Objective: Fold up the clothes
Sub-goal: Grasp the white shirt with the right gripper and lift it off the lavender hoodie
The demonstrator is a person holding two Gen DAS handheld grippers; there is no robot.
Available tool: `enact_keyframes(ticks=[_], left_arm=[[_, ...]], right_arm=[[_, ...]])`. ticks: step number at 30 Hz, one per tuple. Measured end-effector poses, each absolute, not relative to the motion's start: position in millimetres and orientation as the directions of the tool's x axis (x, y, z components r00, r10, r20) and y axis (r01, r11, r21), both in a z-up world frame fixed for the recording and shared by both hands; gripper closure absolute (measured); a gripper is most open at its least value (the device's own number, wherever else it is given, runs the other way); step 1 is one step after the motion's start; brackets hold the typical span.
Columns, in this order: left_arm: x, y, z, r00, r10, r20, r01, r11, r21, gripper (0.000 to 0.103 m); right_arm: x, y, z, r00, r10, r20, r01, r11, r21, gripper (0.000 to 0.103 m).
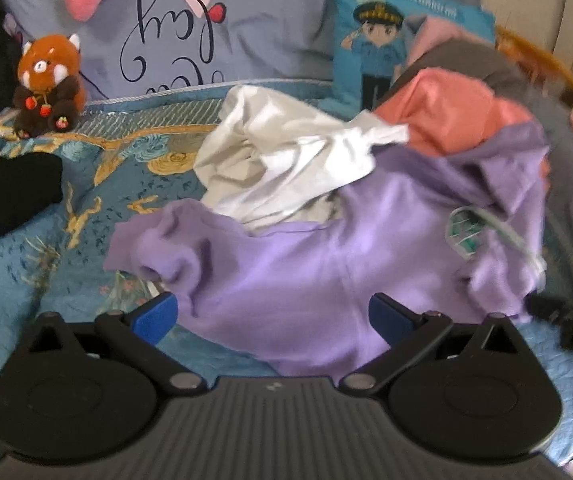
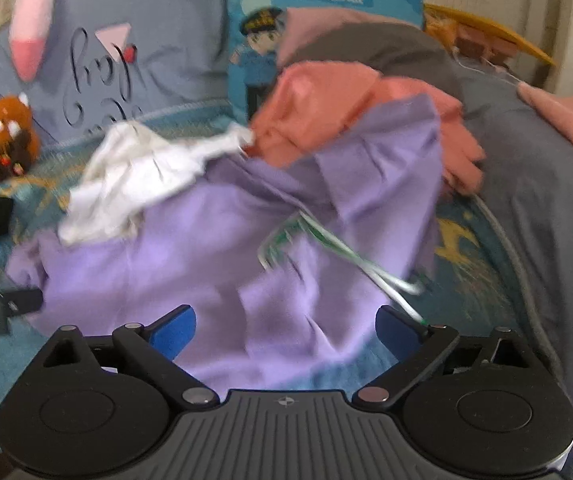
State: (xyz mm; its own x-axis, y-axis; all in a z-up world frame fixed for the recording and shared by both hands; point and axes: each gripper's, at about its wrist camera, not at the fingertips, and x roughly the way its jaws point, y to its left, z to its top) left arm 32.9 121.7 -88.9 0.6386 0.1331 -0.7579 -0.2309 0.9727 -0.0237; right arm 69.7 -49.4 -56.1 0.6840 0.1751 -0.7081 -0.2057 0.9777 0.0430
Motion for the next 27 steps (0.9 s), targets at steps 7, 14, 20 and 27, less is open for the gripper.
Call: enact_keyframes(ticks=[7,14,20,27], left_arm=[[66,154,-96,0.637,0.169,-0.753,-0.236,0.972,0.018,0.0],[63,162,-105,0.636,0.222,-0.739,-0.234,0.968,0.089,0.0],[63,166,-104,0.645,0.214,-0.734,-0.226,0.971,0.084,0.0],[65,171,-100,0.651,0.22,-0.727,-0.242,0.967,0.077,0.0]], right_arm=[[140,7,-63,0.697,0.34,-0.631,-0.365,0.926,0.096,0.006],[213,78,-92,0.563,0.46,-0.687,-0.445,0.869,0.217,0.009],[246,112,-118,0.514,0.407,-0.755,-0.38,0.897,0.226,0.038],[241,97,-108,0.527,0.429,-0.734,-0.368,0.893,0.258,0.081]])
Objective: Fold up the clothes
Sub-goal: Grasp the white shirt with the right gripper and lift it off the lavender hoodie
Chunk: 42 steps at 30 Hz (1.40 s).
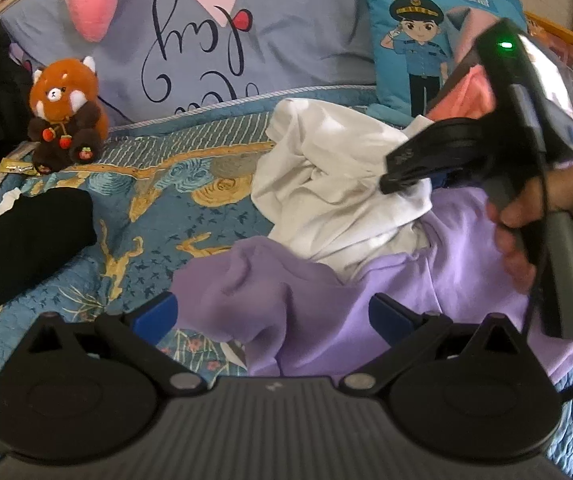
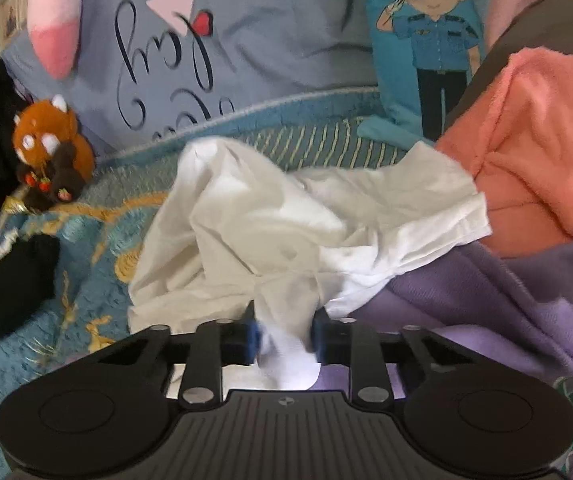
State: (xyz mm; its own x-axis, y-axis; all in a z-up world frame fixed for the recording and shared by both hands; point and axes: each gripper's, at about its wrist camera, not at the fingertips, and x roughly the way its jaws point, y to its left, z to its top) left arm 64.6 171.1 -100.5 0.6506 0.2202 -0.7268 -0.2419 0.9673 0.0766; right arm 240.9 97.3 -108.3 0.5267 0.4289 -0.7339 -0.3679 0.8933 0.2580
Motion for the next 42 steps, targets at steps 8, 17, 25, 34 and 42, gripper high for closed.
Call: enact_keyframes(ticks=[8,17,25,34,42], left_arm=[[63,166,-93,0.659,0.223,-0.719,-0.224,0.97,0.095,0.0],[75,156,-75,0.678,0.196,-0.709,-0.194,0.977,0.085,0.0],[91,142,-68,0.677,0.164,-0.717,-0.157,0.985,0.078,0.0],[98,128,-63,0.681,0.138,-0.719,-0.129,0.989,0.067,0.0],[87,113,-65,0.666,0.12,-0.736,-0.088,0.993,0.083,0.0]], right_arm=[[225,80,-54,0.633,0.416,-0.653,-0.459,0.881,0.116,0.093],[279,28,107,0.863,0.227,-0.451,-0.339,0.923,-0.184,0.094],[303,-18,245,0.996,0.037,-0.08,-0.059,0.953,-0.296,0.094],[360,-52,215,0.955,-0.03,-0.294,-0.046,0.968,-0.248,0.088],[430,-93,73,0.68,-0.087,-0.728,-0.03,0.989,-0.146,0.058]])
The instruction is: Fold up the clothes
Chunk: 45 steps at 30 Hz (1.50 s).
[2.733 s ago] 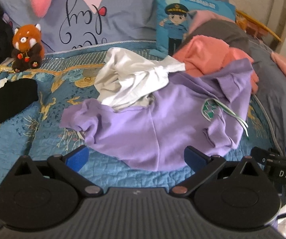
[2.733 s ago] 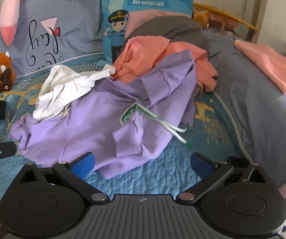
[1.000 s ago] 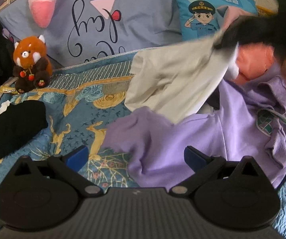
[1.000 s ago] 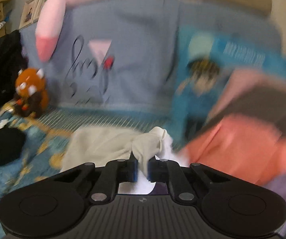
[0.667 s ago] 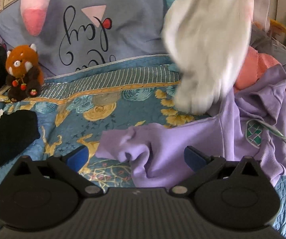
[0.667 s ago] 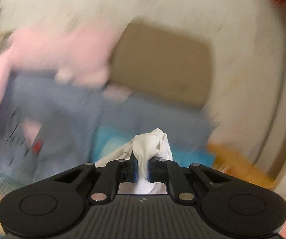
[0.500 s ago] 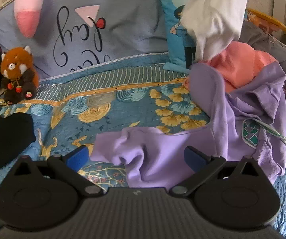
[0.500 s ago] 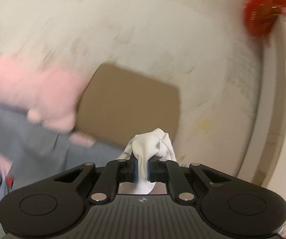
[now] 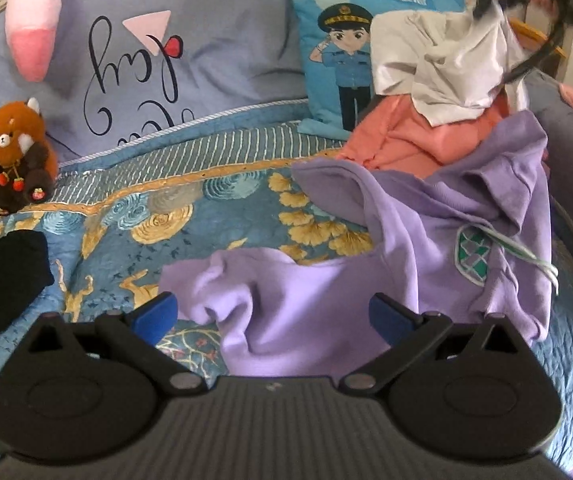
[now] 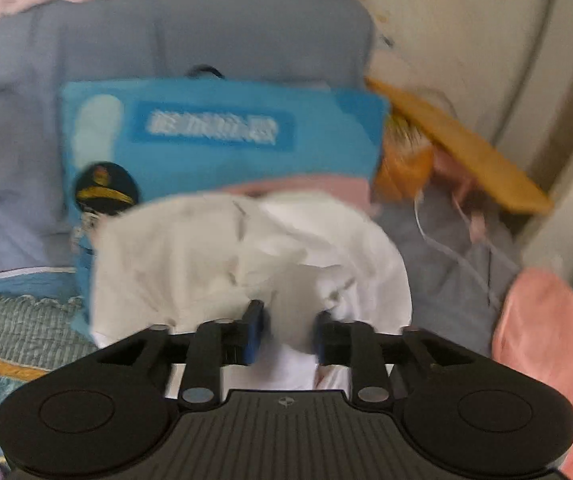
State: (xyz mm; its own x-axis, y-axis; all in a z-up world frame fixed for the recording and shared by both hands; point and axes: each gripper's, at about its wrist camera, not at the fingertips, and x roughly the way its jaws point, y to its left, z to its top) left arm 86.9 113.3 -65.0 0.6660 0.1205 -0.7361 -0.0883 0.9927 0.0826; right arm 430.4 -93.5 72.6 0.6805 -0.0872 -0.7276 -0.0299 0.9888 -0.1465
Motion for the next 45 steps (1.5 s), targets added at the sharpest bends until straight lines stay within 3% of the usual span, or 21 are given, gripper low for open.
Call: enact_keyframes(ticks=[1,2,6,10,15,20,21,23,25,27,33,38,42,45], left_arm=[[86,112,-65,0.665,0.125,-0.736,-0.084,0.992,0.092,0.0],[85,111,-65,0.664,0.129,-0.736,-0.082,0.992,0.1,0.0],[87,106,-69,0.651,0.126,-0.749,-0.09,0.992,0.088,0.0],[86,95,-76,0.642,0.107,-0.759,-0.075,0.994,0.077,0.0],[84,85,-110,0.574,0.049,-0.817,-0.086,0.996,-0.001,0.0],[81,87,-146,0.486,-0.012,-0.874,-0.164,0.981,-0.105,0.0],[80,90,-151,0.477,-0.014,-0.879,-0.186,0.976,-0.116,0.0],[80,97,-158,0.466,-0.009,-0.885,-0.229,0.965,-0.131,0.0],[80,103,-161,0.469,-0.002,-0.883,-0.263,0.954,-0.142,0.0],[82,108,-164,0.469,0.001,-0.883,-0.282,0.948,-0.149,0.0],[87,105,-159,0.469,0.036,-0.882,-0.282,0.953,-0.111,0.0],[79,88,-136,0.495,0.057,-0.867,-0.207,0.977,-0.054,0.0],[63,81,-133,0.464,0.024,-0.885,-0.173,0.983,-0.064,0.0],[48,81,-134,0.461,0.037,-0.887,-0.173,0.984,-0.049,0.0]], right_arm=[[430,-100,65,0.677,-0.087,-0.731,-0.02,0.99,-0.137,0.038],[426,-106,64,0.677,-0.072,-0.732,-0.036,0.991,-0.131,0.034],[398,-131,76,0.715,0.019,-0.699,-0.117,0.989,-0.092,0.033],[346,-162,81,0.764,0.065,-0.642,-0.087,0.996,-0.003,0.013],[261,-172,9,0.68,0.173,-0.712,-0.177,0.982,0.07,0.011],[203,-152,-91,0.523,0.256,-0.813,-0.239,0.96,0.148,0.02],[200,-147,-105,0.502,0.259,-0.825,-0.223,0.961,0.166,0.026],[195,-136,-131,0.465,0.263,-0.845,-0.176,0.963,0.203,0.046],[193,-135,-140,0.478,0.282,-0.832,-0.108,0.959,0.263,0.073],[190,-138,-140,0.508,0.3,-0.808,-0.045,0.945,0.323,0.085],[149,-155,-92,0.676,0.303,-0.672,-0.047,0.928,0.371,0.09],[108,-198,-47,0.764,0.327,-0.556,-0.013,0.87,0.493,0.09],[87,-220,-40,0.742,0.307,-0.596,-0.015,0.897,0.442,0.09],[79,-221,-63,0.662,0.244,-0.709,0.021,0.939,0.342,0.09]])
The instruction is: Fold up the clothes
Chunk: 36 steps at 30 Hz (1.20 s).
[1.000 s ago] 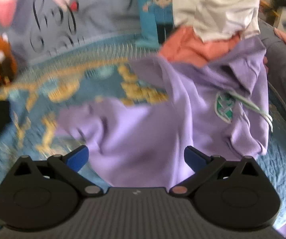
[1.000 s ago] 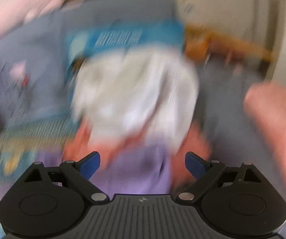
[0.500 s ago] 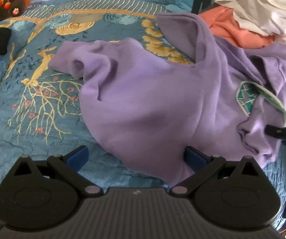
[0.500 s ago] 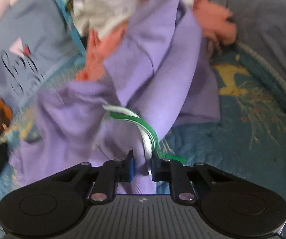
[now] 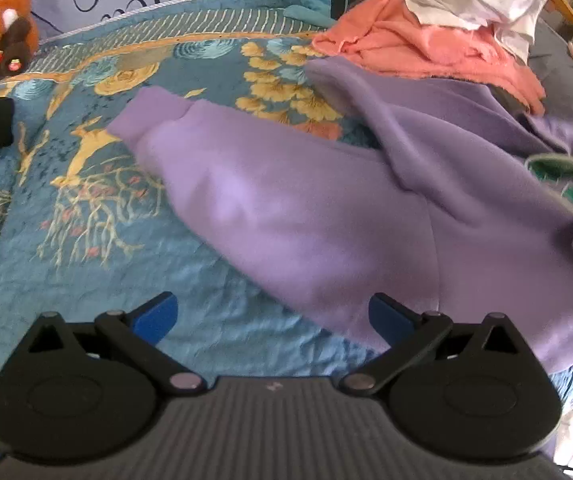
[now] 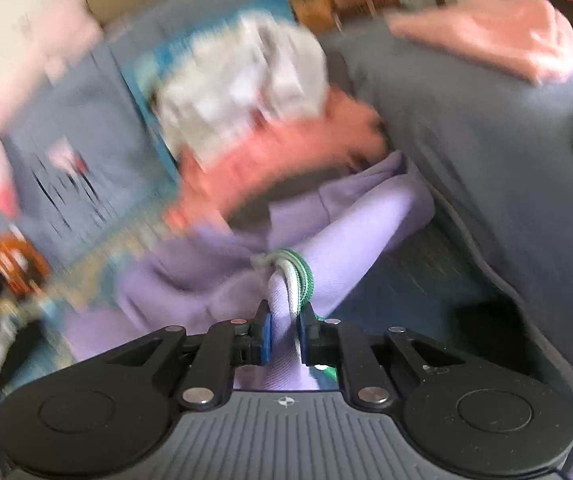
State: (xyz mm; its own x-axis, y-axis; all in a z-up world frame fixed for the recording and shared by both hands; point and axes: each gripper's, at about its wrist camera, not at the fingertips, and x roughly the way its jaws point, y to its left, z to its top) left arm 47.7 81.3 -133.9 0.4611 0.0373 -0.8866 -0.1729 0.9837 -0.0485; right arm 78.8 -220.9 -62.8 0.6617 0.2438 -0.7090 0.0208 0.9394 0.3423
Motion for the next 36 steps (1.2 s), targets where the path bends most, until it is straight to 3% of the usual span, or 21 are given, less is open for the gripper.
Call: enact_keyframes(ticks=[2,5,10,12,18,20,23,25,27,30,33,36], left_arm=[[44,86,-136,0.459,0.052,-0.887,-0.189,0.981,-0.041,0.0],[46,99,-140,0.457,0.065,-0.887,-0.233,0.971,-0.049,0.0],[59,116,-163,0.413,-0.012,-0.911,-0.307,0.94,-0.151,0.0],[62,118,-173,0.424,-0.083,-0.902,-0.317,0.919,-0.234,0.0],[72,110,-184,0.465,-0.121,-0.877,-0.322,0.9,-0.295,0.0],[71,107,-180,0.495,-0.167,-0.853,-0.294,0.891,-0.345,0.001],[70,97,-173,0.527,-0.2,-0.826,-0.248,0.894,-0.374,0.01],[71,88,-171,0.517,-0.147,-0.843,-0.247,0.917,-0.312,0.022],[72,84,-174,0.492,-0.107,-0.864,-0.267,0.926,-0.266,0.041],[66,93,-177,0.473,-0.114,-0.874,-0.299,0.912,-0.28,0.06],[49,113,-178,0.481,-0.221,-0.848,-0.325,0.854,-0.407,0.065],[33,128,-181,0.47,-0.275,-0.838,-0.342,0.819,-0.461,0.065]], right_arm=[[70,-218,-82,0.614,0.204,-0.763,0.043,0.956,0.291,0.089],[54,-211,-93,0.618,0.165,-0.769,0.052,0.967,0.249,0.087],[38,-210,-87,0.643,0.097,-0.759,0.082,0.977,0.195,0.071],[28,-211,-80,0.661,0.068,-0.748,0.079,0.984,0.16,0.065],[5,-210,-61,0.728,0.031,-0.684,0.023,0.997,0.07,0.058],[-3,-198,-61,0.758,0.032,-0.652,-0.06,0.998,-0.02,0.058],[-17,-169,-65,0.795,0.062,-0.604,-0.221,0.956,-0.193,0.057],[-21,-150,-71,0.806,0.08,-0.587,-0.293,0.915,-0.277,0.056],[-22,-133,-77,0.808,0.086,-0.583,-0.343,0.873,-0.347,0.056],[-20,-112,-88,0.805,0.066,-0.589,-0.392,0.805,-0.446,0.056],[-27,-107,-91,0.808,0.067,-0.586,-0.421,0.761,-0.493,0.054],[-34,-111,-94,0.803,0.071,-0.592,-0.441,0.739,-0.51,0.043]])
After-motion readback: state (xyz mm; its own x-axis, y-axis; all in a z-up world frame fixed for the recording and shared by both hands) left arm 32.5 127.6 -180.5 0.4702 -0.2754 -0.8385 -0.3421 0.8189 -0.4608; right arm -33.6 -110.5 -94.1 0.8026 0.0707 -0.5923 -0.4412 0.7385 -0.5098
